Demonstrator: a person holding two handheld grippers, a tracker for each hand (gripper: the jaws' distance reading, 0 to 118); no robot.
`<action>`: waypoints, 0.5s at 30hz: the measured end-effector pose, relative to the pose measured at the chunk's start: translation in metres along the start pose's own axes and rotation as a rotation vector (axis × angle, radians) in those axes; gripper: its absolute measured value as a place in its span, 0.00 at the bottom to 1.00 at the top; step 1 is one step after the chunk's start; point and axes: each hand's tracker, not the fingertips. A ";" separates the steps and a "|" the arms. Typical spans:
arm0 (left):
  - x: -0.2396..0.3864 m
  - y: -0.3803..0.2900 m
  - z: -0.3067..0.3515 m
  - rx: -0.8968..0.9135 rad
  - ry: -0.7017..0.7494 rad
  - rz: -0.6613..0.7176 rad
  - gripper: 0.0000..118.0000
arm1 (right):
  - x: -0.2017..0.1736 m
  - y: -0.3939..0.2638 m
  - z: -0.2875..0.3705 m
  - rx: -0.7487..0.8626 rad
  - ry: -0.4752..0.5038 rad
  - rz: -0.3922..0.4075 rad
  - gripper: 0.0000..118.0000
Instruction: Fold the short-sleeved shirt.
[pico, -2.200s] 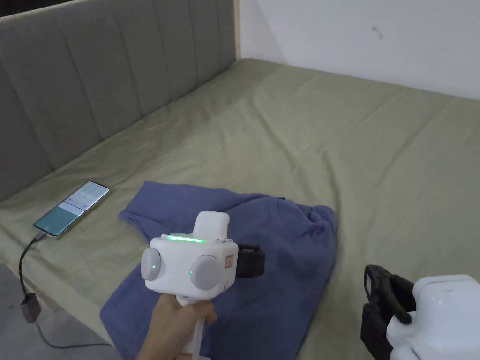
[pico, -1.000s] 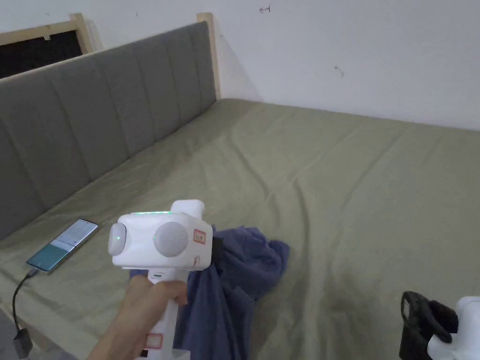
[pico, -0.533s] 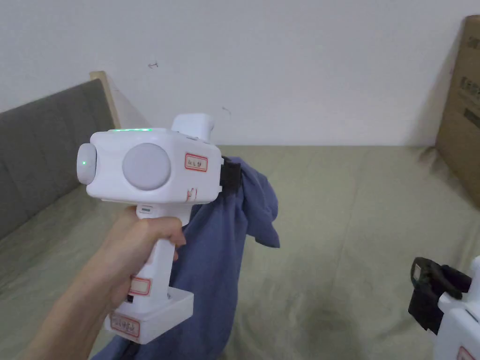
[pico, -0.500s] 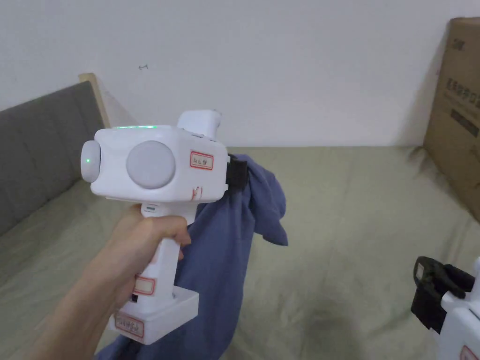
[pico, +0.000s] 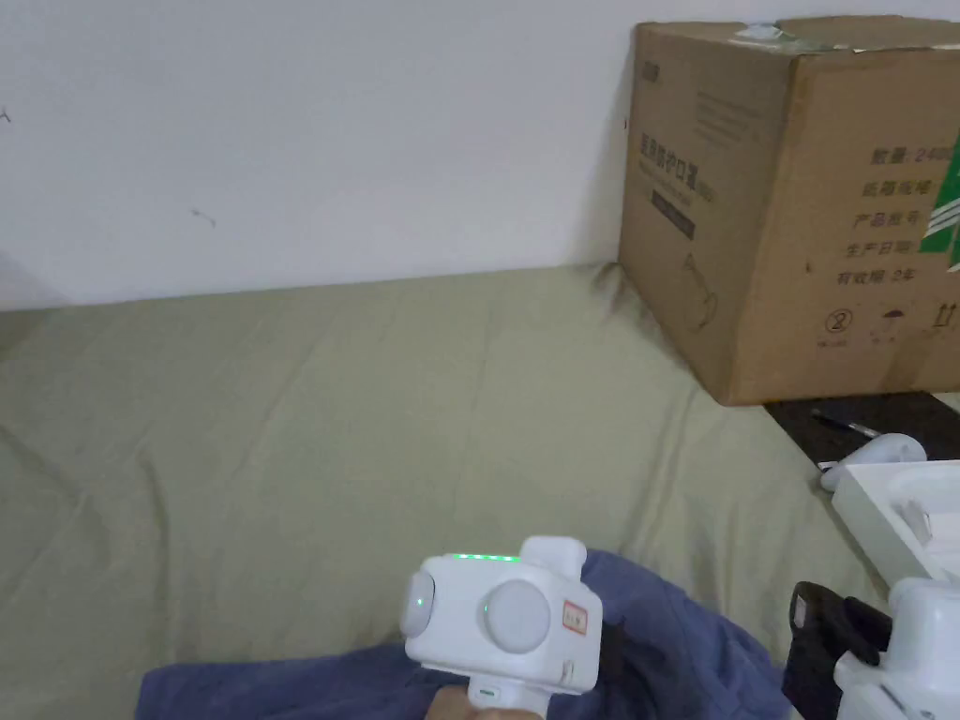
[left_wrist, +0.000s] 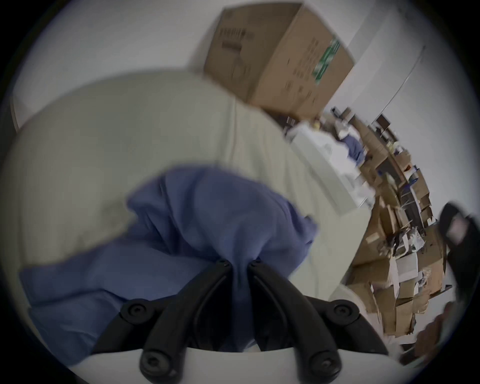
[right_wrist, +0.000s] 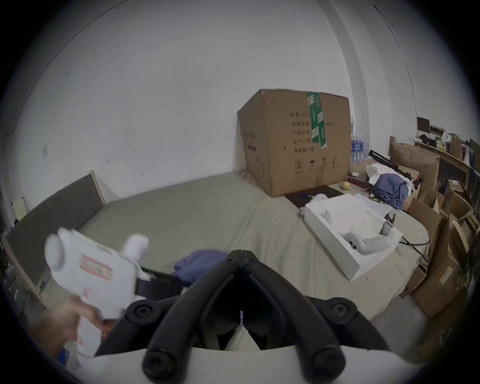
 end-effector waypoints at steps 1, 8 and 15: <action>-0.001 -0.007 -0.007 -0.020 0.024 0.006 0.04 | 0.000 -0.002 -0.001 -0.010 0.000 0.010 0.00; -0.027 -0.001 -0.013 0.000 0.017 0.071 0.63 | -0.001 0.000 -0.019 -0.038 0.023 0.004 0.00; -0.044 0.002 0.047 0.082 0.033 0.060 0.99 | -0.018 0.003 -0.025 -0.047 0.064 0.039 0.00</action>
